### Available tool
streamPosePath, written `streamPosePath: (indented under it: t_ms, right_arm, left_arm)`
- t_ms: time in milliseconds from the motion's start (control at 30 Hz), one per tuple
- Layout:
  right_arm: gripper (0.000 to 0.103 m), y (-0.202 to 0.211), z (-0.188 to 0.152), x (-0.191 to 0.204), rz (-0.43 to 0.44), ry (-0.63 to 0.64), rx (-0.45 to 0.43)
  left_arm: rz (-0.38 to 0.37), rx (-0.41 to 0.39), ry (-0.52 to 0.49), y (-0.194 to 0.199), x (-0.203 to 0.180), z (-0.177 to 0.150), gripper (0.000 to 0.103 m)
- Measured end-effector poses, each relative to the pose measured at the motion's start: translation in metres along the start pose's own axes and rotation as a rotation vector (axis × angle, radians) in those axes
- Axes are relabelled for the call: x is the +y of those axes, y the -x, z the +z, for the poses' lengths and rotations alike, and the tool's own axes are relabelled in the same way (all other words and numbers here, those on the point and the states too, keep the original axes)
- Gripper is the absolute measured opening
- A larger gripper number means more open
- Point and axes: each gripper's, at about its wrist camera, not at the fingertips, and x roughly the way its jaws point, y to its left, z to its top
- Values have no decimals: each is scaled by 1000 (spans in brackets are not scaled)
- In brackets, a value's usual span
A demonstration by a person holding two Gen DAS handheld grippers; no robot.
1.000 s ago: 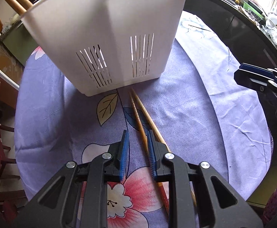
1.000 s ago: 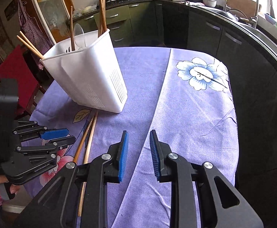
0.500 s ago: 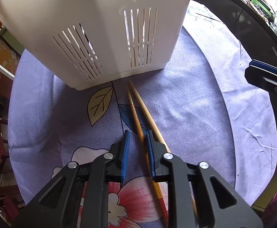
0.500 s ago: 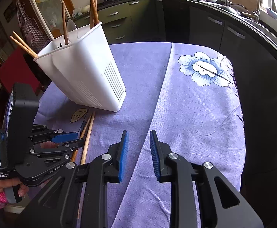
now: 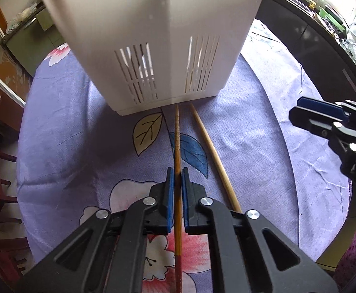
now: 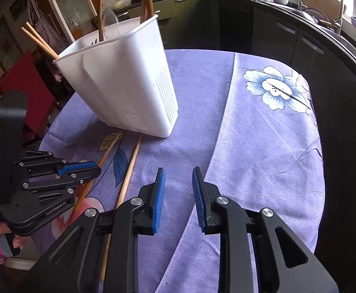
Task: Organize utensils
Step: 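Grasp a wooden chopstick with the left gripper while the right gripper grasps the last one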
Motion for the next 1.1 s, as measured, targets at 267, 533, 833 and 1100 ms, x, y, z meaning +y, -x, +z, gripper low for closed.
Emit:
streamPosePath:
  t_ms: [267,533,833,1100]
  right_arm:
    - [23,-31,3,42,18,63,58]
    - [23,-60,11,72,14,103,111]
    - [23,-82,16,82,-81,107,142]
    - [10,-93,16,84,-106,120,172]
  left_arm:
    - [-22,-34,19,21,25,-25,6]
    - [-39,-60,39,31,50,-35,6]
    - [-60,-72,50,33,62,-36,6]
    - [-70,-74,39,33,61,-37,6]
